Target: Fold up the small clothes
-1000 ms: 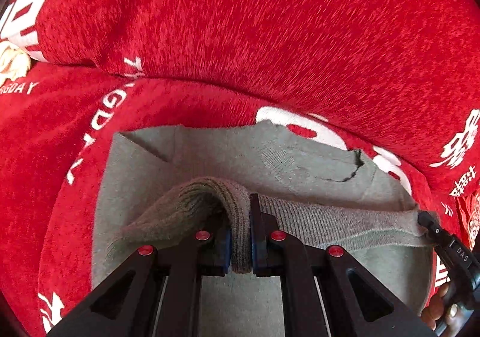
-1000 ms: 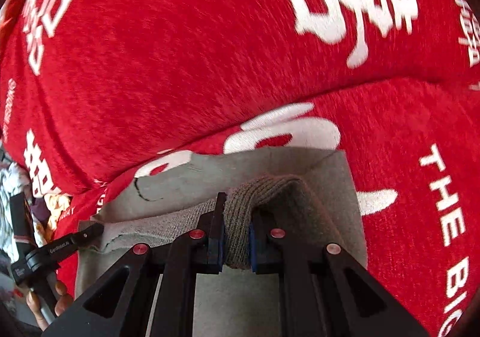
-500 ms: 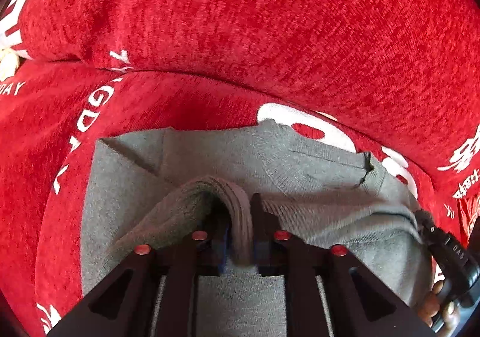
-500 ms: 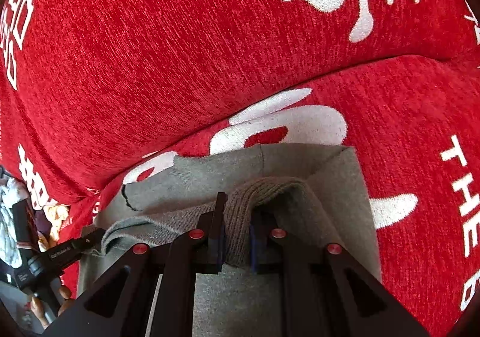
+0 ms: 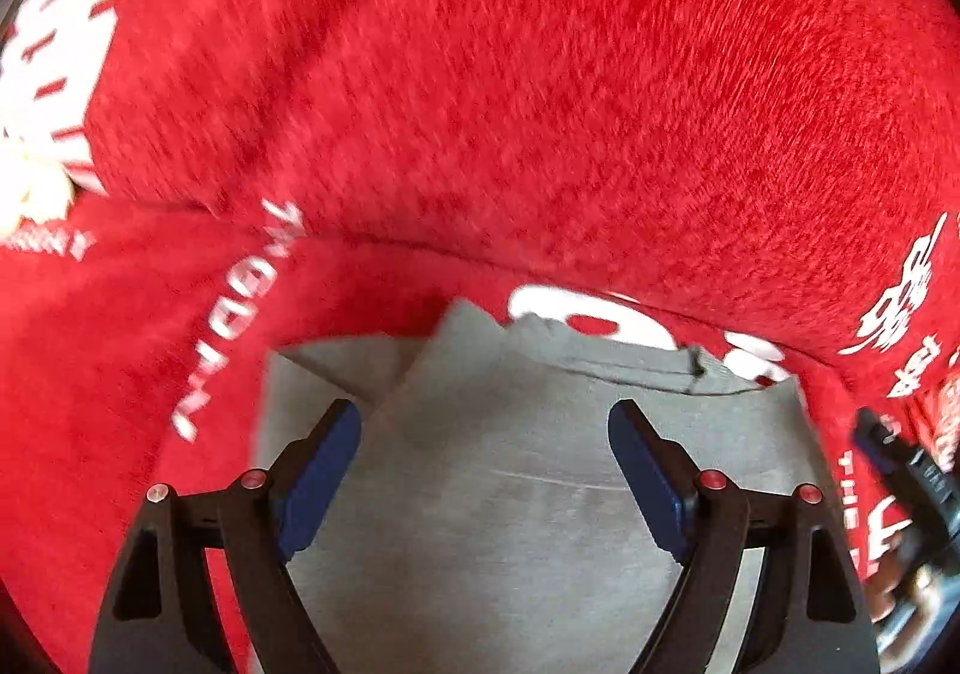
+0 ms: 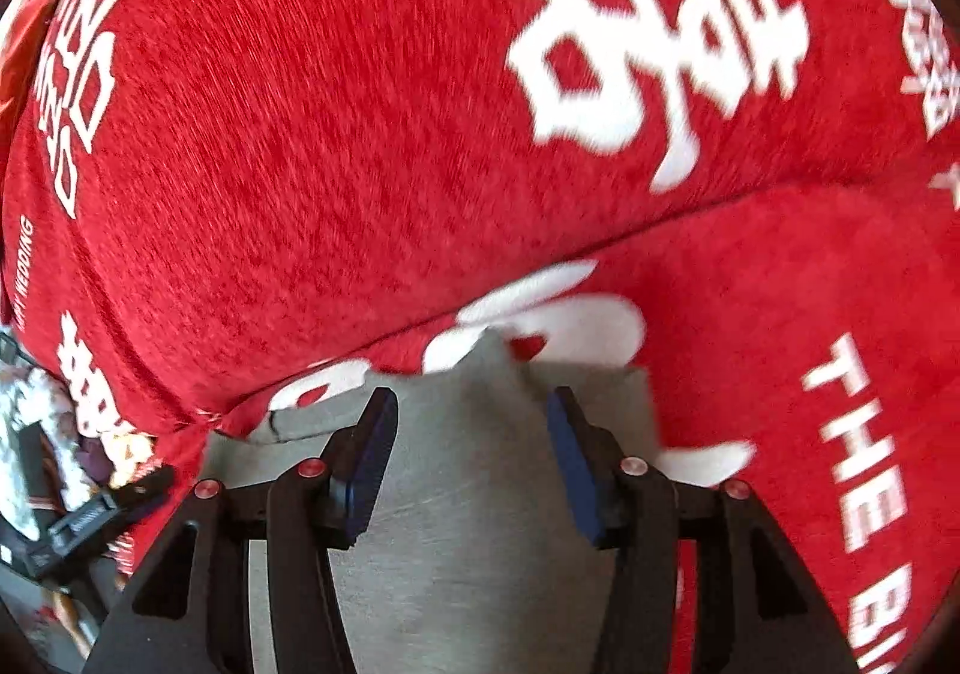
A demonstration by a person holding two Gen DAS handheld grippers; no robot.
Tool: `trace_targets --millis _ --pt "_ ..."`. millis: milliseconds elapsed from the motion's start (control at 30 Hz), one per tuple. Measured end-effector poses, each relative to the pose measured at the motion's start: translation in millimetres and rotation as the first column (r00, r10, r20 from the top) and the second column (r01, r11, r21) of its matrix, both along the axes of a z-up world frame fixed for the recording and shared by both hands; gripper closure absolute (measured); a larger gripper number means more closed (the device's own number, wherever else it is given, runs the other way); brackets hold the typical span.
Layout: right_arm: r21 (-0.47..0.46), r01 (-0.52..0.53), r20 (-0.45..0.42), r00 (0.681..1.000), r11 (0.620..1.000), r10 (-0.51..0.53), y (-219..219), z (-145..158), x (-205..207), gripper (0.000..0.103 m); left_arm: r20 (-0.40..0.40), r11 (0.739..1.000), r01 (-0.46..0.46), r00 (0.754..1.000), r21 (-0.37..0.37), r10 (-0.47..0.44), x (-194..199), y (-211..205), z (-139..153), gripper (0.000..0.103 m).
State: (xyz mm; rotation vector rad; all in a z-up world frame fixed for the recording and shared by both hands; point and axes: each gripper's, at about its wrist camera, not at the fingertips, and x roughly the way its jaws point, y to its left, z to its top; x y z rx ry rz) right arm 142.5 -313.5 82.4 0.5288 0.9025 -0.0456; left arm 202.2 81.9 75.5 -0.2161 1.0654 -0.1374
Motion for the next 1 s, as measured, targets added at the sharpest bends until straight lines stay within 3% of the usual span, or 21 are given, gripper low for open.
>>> trace_targets --millis 233,467,633,833,1000 --pt "-0.149 -0.075 -0.020 0.997 0.986 0.073 27 0 9 0.047 -0.001 0.992 0.039 0.999 0.117 -0.039 -1 -17 -12 0.018" --pt "-0.230 -0.241 -0.149 0.966 0.943 0.211 79 -38 35 0.047 -0.041 0.969 0.110 0.994 0.222 -0.103 7 -57 -44 0.018" --pt "-0.257 -0.230 -0.205 0.962 0.939 0.179 76 -51 44 0.047 -0.076 0.955 0.127 0.991 0.269 -0.110 13 -61 -62 0.018" --pt "-0.214 -0.194 -0.235 0.962 0.957 0.142 63 -60 48 0.047 -0.087 0.962 0.125 0.990 0.244 -0.107 16 -55 -68 0.018" --pt "-0.304 -0.199 -0.221 0.966 0.932 0.134 71 -41 33 0.047 -0.074 0.950 0.112 0.993 0.292 -0.094 6 -57 -57 0.018"
